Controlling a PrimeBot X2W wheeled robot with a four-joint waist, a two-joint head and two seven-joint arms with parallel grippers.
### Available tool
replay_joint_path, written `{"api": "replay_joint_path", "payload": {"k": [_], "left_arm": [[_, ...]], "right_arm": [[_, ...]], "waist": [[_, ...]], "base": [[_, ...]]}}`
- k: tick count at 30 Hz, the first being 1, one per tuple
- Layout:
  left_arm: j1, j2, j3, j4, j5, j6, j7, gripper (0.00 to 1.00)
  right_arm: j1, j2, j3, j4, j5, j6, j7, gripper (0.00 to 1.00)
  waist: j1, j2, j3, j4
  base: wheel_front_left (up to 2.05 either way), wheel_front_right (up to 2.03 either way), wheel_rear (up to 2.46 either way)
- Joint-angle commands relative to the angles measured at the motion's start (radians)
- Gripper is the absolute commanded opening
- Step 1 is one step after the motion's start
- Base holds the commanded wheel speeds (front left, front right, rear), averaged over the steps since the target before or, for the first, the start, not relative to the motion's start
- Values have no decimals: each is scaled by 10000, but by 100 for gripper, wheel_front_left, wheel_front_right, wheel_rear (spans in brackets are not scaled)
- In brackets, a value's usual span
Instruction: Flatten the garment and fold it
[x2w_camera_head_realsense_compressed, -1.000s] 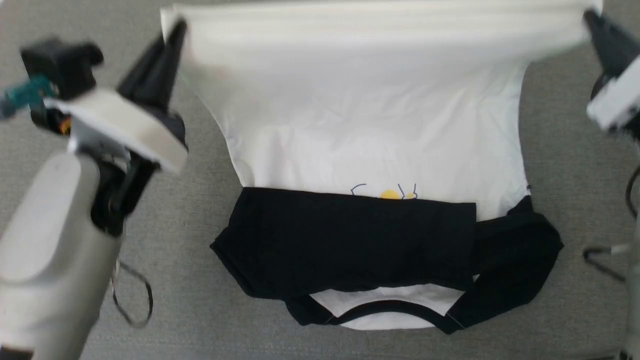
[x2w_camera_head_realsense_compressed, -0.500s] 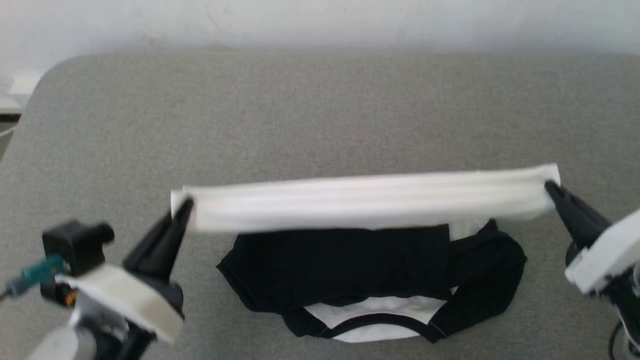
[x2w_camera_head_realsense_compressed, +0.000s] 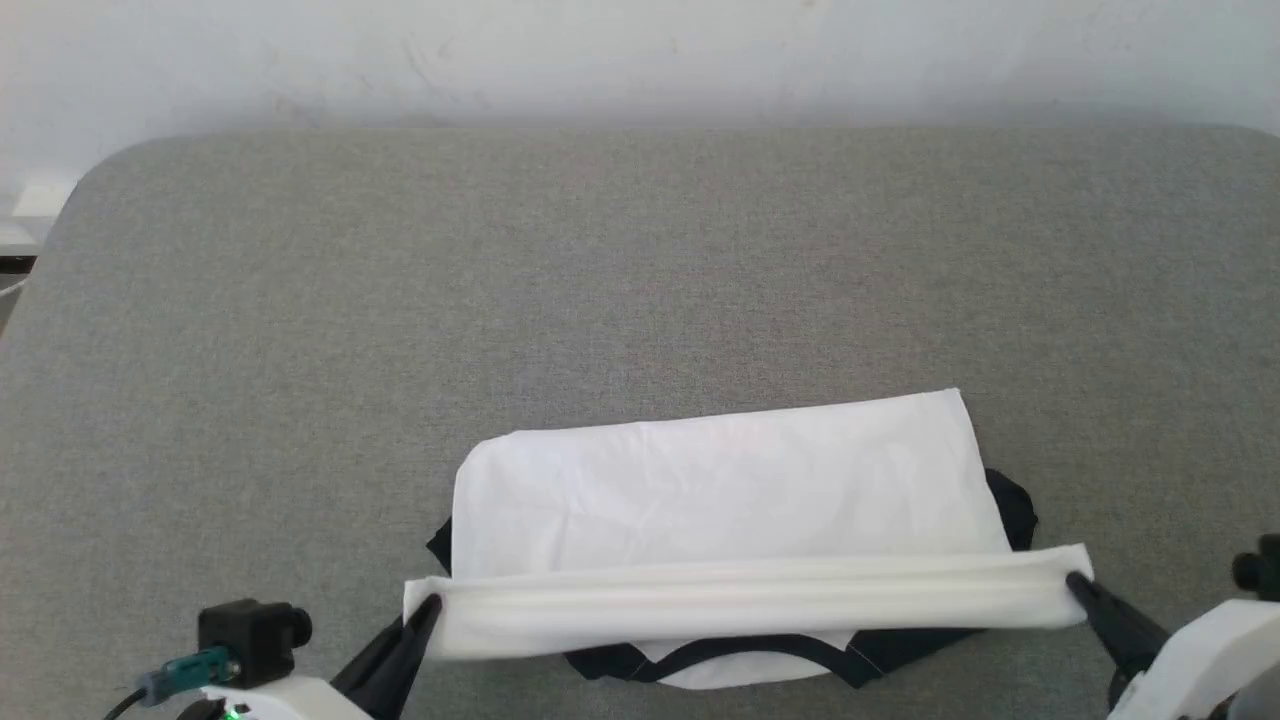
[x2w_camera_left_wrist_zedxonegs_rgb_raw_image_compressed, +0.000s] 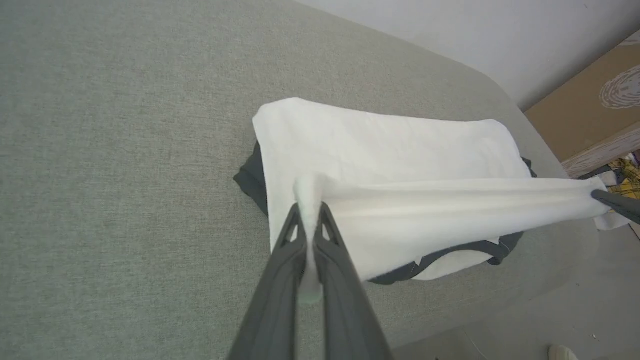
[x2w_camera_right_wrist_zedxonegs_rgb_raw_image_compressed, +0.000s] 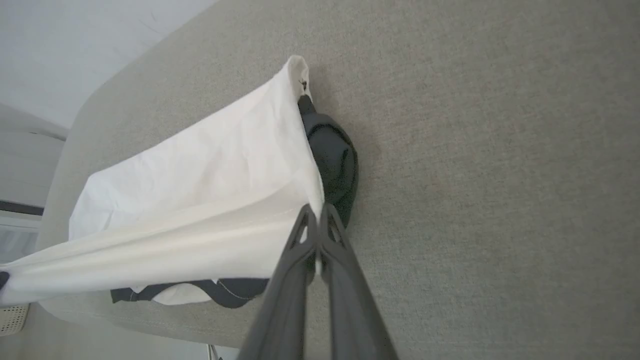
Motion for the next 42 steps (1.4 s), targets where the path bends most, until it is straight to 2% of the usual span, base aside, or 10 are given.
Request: {"api": "replay_joint_path", "payload": {"k": [1, 18, 19, 22, 24, 25, 26, 32, 37, 42], "left_arm": [[-271, -108, -21, 276, 28, -78, 20, 0], [-2680, -1506, -954, 4529, 3, -771, 682, 1], [-2798, -1615, -951, 4780, -47, -799, 664, 11], [-2866, -1721, -926, 4975, -190, -861, 709, 25], [-2923, -1787, -915, 5118, -258, -894, 712, 44], [-2940, -1822, -909, 5176, -301, -915, 716, 65], [-2948, -1868, -866, 5213, -362, -930, 669, 100], [-2761, -1871, -496, 4632, -531, -829, 149, 100], [-1974, -1595, 290, 2893, -488, -182, -886, 100], [-992, -1246, 1357, 1082, 817, 1505, -2697, 100]], "right_arm": [[-20, -19, 22, 203, -157, -21, -130, 0], [-1892, -17, 1171, 3793, -615, -21, -1043, 0], [-2026, -17, 1237, 4088, -568, -21, -1179, 0], [-2121, -17, 1290, 4376, -450, -21, -1239, 33], [-2206, -17, 1321, 4612, -432, -21, -1331, 100], [-2247, -17, 1327, 4715, -446, -21, -1372, 100], [-2285, -17, 1347, 4798, -452, -21, -1405, 100], [-2286, -17, 1266, 4333, -336, -21, -1448, 100], [-1593, -17, 939, 2665, 4, -21, -1119, 100], [-989, -17, 575, 1213, -289, -21, -1214, 100]], "waist": [[0, 0, 43, -39], [0, 0, 322, -193], [0, 0, 318, -198], [0, 0, 326, -206], [0, 0, 341, -215], [0, 0, 350, -219], [0, 0, 357, -223], [0, 0, 333, -260], [0, 0, 283, -241], [0, 0, 262, -266]], "base": [[0, 0, 0], [0, 0, 0], [0, 0, 0], [0, 0, 0], [0, 0, 0], [0, 0, 0], [0, 0, 0], [0, 0, 0], [0, 0, 0], [0, 0, 0]]}}
